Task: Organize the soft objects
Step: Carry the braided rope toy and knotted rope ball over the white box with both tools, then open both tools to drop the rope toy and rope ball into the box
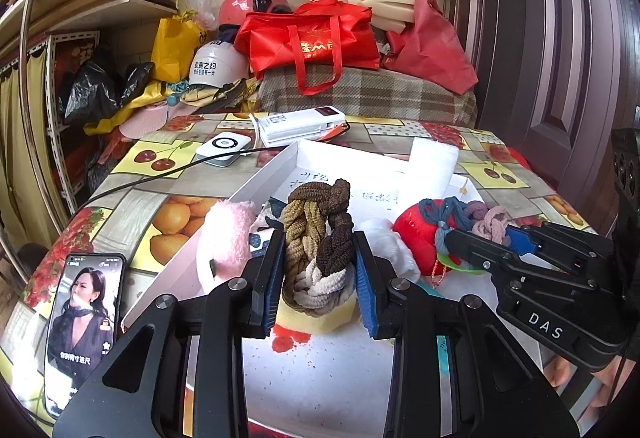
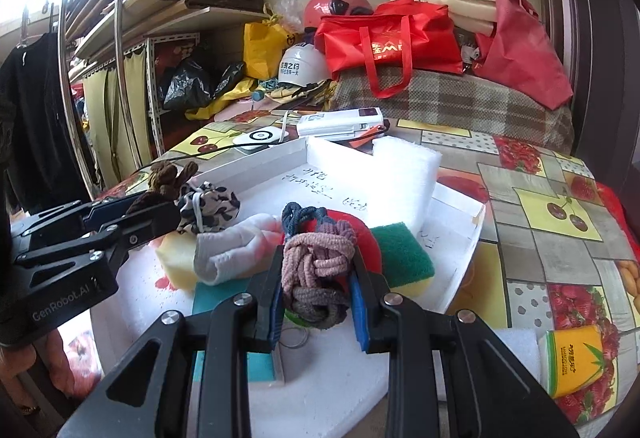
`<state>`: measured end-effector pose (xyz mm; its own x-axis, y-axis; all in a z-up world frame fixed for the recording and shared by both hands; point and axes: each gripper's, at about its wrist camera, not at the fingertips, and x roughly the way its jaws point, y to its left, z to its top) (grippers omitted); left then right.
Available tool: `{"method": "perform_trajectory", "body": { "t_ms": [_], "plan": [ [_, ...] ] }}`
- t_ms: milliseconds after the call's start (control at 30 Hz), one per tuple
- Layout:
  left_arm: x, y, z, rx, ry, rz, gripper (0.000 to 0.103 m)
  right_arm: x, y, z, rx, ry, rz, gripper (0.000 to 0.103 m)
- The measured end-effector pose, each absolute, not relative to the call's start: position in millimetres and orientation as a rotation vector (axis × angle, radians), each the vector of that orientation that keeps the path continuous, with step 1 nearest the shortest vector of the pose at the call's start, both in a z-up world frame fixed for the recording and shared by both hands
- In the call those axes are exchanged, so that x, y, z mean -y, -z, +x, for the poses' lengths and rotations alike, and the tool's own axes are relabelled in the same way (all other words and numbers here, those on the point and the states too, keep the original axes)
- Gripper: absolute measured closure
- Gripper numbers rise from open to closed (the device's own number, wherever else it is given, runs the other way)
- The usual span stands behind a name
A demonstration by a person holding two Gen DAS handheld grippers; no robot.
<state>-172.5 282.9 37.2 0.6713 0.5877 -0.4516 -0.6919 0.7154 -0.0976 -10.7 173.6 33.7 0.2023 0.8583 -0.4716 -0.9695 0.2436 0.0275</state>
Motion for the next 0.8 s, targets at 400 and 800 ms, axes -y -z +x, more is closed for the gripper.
{"method": "perform_trajectory", "body": {
  "t_ms": [400,800],
  "plan": [
    [-297.6,-38.7,-155.3,-0.418,-0.798,-0.204,0.071,-182.7,-36.2,-8.5,-0.426,-1.279,-0.265,0.076],
    [-306.1,-38.1,-152.6,-0.425,-0.800,-0.220,0.071,-181.1,-38.1,-13.2,-0.380,-1.276,-0.276,0.075]
  ]
}}
